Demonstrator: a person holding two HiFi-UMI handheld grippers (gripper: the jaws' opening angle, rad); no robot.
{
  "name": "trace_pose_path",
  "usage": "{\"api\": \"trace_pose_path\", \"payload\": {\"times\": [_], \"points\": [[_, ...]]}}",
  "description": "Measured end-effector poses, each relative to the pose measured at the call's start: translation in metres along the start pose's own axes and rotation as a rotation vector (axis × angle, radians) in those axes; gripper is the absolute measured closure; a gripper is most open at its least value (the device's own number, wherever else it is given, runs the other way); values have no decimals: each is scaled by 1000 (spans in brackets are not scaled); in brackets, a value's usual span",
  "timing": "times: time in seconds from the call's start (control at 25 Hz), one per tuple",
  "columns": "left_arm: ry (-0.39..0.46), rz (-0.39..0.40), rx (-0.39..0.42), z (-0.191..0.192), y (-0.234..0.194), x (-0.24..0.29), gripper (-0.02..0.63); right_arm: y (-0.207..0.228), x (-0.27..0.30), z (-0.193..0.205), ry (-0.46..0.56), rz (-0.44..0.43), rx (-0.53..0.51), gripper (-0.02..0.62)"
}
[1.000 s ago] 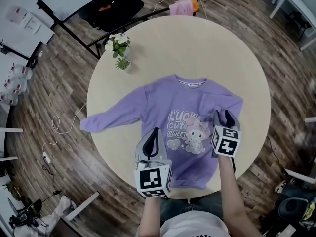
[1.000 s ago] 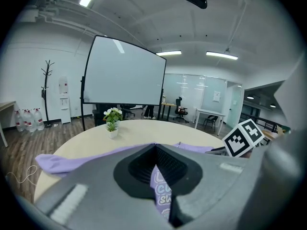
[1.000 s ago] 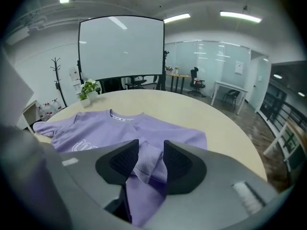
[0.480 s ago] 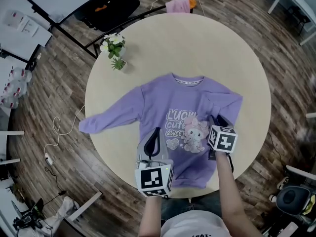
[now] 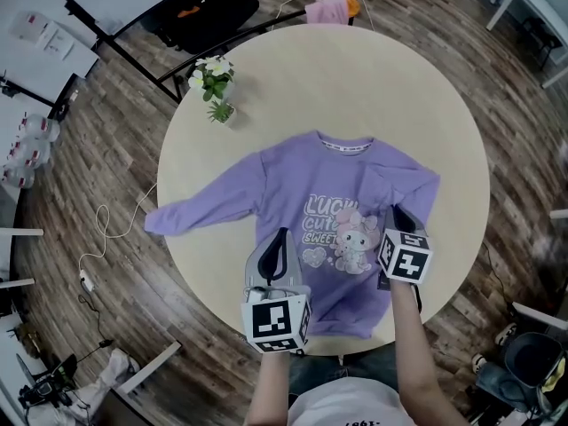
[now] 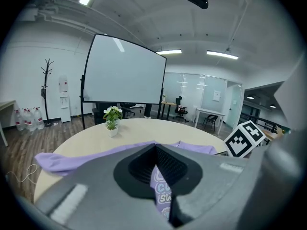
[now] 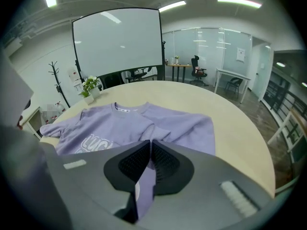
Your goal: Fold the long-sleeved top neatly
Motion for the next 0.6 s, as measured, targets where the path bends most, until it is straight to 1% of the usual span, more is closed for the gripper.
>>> {"api": "trace_pose_path", "payload": {"times": [0.16,0.36,0.48,0.6], "points": [[10,-14,-13,-1,-8,-5,606,-22,-12,-27,65,-44,-32,557],[28,-43,-37,-8,-25,-16,606,-64,-17,-65,110,-114,-127,557],[36,-71,-52,-8,-40,-23,606,-92,-8,-80,98,-155,-197,557],[40,-95,-68,-8,-56,-29,606,-116,4,-87,52,-168,-291,557]]}}
Point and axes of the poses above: the fingertips, and each gripper's own axes: x forward along the fingers, y to its right, z out of its underside, the point moved 3 cm from there along -x, backward along the fingers, and after that the axes turned 11 degrees about -z, right-handed, at the moved point
